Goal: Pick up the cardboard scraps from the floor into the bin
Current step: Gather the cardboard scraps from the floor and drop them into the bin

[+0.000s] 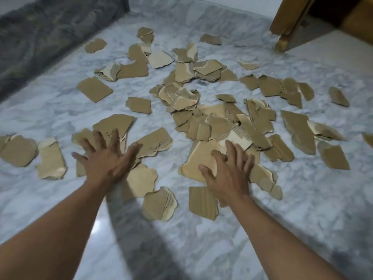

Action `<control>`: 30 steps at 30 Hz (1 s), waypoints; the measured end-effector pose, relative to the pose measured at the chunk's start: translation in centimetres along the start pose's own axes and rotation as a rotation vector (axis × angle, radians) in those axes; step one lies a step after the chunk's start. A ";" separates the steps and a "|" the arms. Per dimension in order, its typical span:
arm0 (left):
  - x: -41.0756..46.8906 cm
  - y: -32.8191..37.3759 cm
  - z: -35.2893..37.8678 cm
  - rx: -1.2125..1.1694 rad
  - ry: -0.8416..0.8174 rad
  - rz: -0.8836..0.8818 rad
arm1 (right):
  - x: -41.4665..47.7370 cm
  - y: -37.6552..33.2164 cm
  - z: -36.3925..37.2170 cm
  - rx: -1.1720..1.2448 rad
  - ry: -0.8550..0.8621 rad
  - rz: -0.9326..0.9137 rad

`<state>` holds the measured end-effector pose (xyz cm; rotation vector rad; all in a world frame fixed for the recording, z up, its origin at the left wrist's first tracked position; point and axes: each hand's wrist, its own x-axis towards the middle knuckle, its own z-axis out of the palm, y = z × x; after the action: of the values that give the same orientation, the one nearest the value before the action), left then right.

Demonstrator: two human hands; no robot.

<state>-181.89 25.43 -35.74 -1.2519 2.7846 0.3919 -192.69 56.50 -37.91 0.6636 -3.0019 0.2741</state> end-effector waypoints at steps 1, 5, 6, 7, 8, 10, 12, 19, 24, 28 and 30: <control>-0.3 1.1 0.9 0.026 -0.039 0.048 | 0.6 -0.3 0.0 0.030 -0.026 0.007; -3.5 7.4 2.8 -0.137 0.057 0.211 | 2.5 -0.8 -2.2 0.204 0.129 -0.095; -3.7 8.7 2.6 -0.209 0.116 0.206 | 3.5 0.0 -3.1 0.222 0.242 -0.084; -3.7 9.6 2.4 -0.265 0.161 0.148 | 4.7 1.3 -4.2 0.214 0.323 -0.006; -3.6 10.3 2.2 -0.294 0.159 0.055 | 6.2 3.5 -4.7 0.199 0.326 0.135; -3.1 11.4 2.5 -0.259 0.034 -0.115 | 9.0 8.0 -5.8 0.216 0.087 0.518; -2.6 13.0 3.1 -0.233 -0.084 -0.155 | 10.7 10.6 -5.6 0.241 -0.223 0.708; -2.9 17.5 3.5 -0.224 -0.146 0.011 | 11.0 5.3 -4.3 0.225 -0.405 0.227; -2.5 17.7 2.1 -0.351 -0.077 -0.180 | 10.5 6.7 -6.7 0.353 -0.201 0.420; -4.0 18.8 2.2 -0.238 -0.157 -0.120 | 7.9 3.6 -5.8 0.242 -0.345 0.450; -4.4 19.3 2.1 -0.332 -0.177 -0.113 | 7.7 1.3 -5.6 0.388 -0.344 0.465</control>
<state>-193.36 41.46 -33.15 -1.3504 2.5579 0.9376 -200.14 55.55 -31.90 0.0032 -3.4362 0.8616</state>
